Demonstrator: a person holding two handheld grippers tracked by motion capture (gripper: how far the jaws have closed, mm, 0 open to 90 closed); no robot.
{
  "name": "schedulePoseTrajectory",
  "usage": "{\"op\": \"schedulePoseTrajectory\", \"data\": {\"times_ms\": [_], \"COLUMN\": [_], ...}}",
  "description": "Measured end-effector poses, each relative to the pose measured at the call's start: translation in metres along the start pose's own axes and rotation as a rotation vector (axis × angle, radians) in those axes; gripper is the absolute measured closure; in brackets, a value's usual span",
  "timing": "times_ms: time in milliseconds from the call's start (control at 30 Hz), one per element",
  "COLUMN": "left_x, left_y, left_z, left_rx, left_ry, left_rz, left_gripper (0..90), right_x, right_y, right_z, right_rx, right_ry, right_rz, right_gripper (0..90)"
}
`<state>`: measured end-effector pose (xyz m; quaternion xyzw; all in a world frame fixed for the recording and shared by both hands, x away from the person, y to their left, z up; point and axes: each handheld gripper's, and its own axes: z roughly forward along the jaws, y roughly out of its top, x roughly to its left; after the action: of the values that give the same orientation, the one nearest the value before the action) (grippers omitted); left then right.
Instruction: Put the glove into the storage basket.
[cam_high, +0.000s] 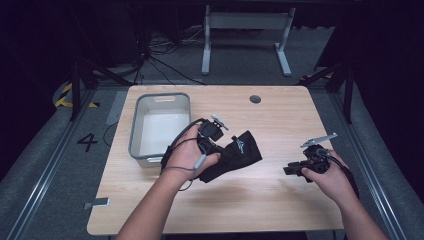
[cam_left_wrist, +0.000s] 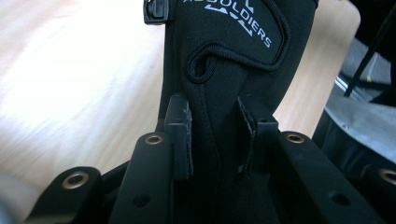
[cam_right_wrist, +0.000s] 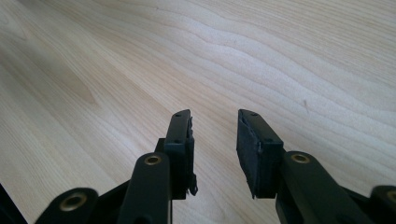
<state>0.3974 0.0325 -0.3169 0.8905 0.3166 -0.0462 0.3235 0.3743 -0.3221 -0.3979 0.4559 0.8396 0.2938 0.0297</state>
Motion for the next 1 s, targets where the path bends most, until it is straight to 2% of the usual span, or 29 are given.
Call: {"op": "schedulePoseTrajectory", "data": {"times_ms": [100,167,367,467,633,767,900,1000], "left_x": [0.008,0.013,0.031,0.042,0.062,0.076,0.088,0.098], "left_y": [-0.001,-0.001,0.0,0.002,0.002,0.001,0.003,0.001], "left_z": [-0.011,-0.017,-0.038,-0.046,-0.049,-0.058,-0.059,-0.061], "left_rx": [-0.025,-0.022,-0.059,-0.077,-0.086,-0.134,-0.124,-0.146], "left_ry": [0.014,0.025,0.051,0.086,0.131,0.128,0.196,0.216], "left_rz": [-0.036,-0.05,-0.093,-0.122,-0.198,-0.25,-0.271,-0.31], "left_gripper": [68.7,68.6,68.6,68.6,68.5,68.6,68.5,68.6], "right_x": [0.0,0.0,-0.002,-0.004,-0.004,-0.004,-0.005,-0.005], "right_y": [0.004,0.005,0.002,-0.001,-0.009,-0.014,-0.017,-0.018], "right_z": [0.003,0.005,0.009,0.007,0.01,0.011,0.011,0.012], "right_rx": [0.005,0.006,0.015,0.015,0.028,0.036,0.034,0.039], "right_ry": [0.006,0.006,0.007,0.003,0.0,-0.007,-0.008,-0.009], "right_rz": [-0.007,-0.009,0.001,0.008,0.022,0.033,0.042,0.043], "right_gripper": [66.6,66.2,66.2,66.1,66.1,65.9,65.7,65.4]}}
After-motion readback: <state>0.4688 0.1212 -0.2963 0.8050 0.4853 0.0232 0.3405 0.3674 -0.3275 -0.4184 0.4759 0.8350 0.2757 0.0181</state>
